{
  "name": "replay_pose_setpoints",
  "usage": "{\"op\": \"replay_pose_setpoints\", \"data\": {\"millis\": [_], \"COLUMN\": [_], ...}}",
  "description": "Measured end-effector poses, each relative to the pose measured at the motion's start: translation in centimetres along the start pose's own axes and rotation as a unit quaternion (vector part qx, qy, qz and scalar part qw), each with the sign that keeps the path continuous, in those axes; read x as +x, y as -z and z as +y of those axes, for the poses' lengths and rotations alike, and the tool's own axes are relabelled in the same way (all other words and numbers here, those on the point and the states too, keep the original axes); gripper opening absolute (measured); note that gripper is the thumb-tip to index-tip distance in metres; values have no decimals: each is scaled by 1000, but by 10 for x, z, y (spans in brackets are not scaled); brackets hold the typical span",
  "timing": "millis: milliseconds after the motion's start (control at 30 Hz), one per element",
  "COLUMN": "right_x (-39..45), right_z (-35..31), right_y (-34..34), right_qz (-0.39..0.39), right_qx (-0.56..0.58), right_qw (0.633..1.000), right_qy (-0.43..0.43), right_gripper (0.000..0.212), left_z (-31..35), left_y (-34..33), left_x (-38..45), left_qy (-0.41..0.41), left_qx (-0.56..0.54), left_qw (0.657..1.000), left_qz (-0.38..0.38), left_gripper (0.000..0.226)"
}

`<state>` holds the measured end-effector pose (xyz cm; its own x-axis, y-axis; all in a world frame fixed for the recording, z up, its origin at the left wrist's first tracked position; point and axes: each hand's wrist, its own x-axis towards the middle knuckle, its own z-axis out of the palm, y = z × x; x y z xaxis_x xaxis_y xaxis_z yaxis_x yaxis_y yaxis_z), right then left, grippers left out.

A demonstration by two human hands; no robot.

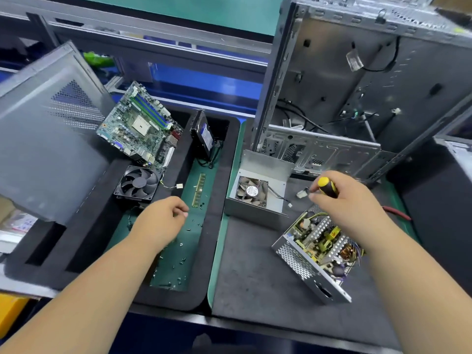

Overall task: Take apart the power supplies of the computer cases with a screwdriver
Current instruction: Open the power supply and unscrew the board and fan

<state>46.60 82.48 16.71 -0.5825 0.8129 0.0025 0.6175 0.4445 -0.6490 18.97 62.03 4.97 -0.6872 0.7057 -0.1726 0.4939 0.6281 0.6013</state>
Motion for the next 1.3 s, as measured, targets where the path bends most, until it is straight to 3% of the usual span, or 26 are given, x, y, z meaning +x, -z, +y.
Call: {"op": "replay_pose_setpoints", "data": {"millis": [167,300,400,533,667,967,1300], "right_x": [-7,-17,-19,-18,-18,-25,-33], "right_z": [29,49,58,65,68,74,81], "right_y": [7,17,17,6,3,17,43], "right_qz": [-107,-257,-310,-283,-247,-237,-92], "right_qx": [-113,-204,-289,-425,-490,-474,-419], "right_qw": [988,942,899,840,807,800,822], "right_qy": [14,68,110,186,220,283,376], "right_gripper": [17,47,64,54,43,52,53], "left_z": [36,77,107,139,155,158,152], "left_y": [-4,-19,-34,-63,-94,-115,-118], "left_x": [2,-8,-26,-53,-70,-78,-82], "left_qy": [-79,-142,-177,-186,-130,42,70], "left_qx": [-77,-94,-121,-82,-18,-146,-188], "left_qw": [994,985,977,978,986,983,976], "left_qz": [17,12,6,-45,-98,-105,-83], "left_gripper": [14,17,17,3,26,35,45]}}
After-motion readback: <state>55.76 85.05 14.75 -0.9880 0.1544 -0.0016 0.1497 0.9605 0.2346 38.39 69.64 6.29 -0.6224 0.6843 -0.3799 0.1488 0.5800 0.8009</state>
